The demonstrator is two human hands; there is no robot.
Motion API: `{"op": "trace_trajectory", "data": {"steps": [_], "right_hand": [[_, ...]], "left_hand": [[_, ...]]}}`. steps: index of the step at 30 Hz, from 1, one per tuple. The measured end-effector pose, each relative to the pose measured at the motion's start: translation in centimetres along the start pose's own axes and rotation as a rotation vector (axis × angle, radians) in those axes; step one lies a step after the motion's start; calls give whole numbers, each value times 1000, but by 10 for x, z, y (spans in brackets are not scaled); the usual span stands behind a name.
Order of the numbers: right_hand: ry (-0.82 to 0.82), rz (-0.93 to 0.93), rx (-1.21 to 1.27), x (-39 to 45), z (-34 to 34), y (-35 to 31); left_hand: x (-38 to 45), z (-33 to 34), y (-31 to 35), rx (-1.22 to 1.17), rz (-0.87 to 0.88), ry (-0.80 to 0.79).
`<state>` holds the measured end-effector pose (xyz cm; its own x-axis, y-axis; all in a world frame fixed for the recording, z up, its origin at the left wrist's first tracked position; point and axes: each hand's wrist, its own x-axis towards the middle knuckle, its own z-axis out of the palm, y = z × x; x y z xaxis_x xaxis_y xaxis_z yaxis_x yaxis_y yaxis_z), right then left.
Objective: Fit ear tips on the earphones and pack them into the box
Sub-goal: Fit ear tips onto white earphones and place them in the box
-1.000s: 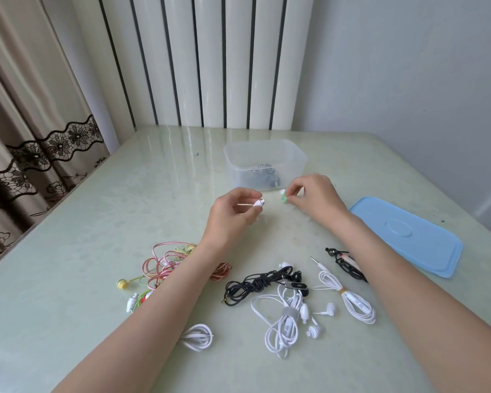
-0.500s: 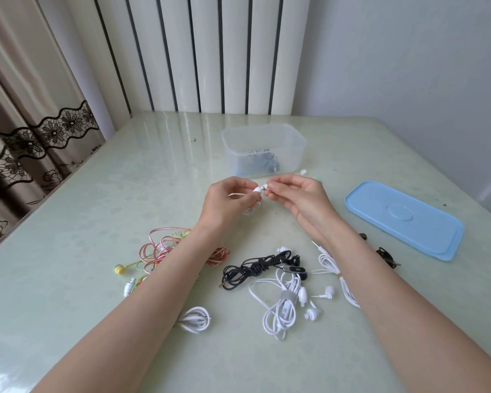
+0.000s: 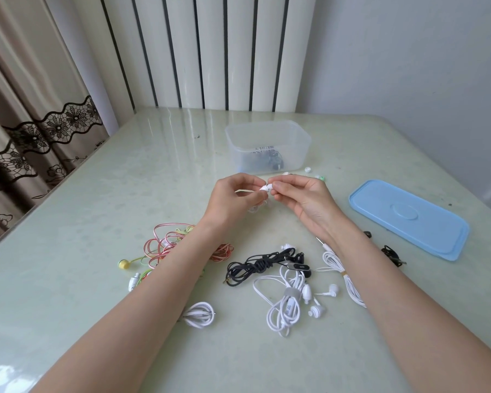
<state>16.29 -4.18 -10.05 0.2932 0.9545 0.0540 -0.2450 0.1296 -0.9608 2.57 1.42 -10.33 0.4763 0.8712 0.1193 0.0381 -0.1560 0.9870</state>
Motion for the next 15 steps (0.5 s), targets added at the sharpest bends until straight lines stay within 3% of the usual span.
{"op": "trace_trajectory", "data": {"steps": [15], "right_hand": [[-29, 121, 196, 0, 3, -5]], "left_hand": [[-5, -4, 6, -6, 129, -40]]}}
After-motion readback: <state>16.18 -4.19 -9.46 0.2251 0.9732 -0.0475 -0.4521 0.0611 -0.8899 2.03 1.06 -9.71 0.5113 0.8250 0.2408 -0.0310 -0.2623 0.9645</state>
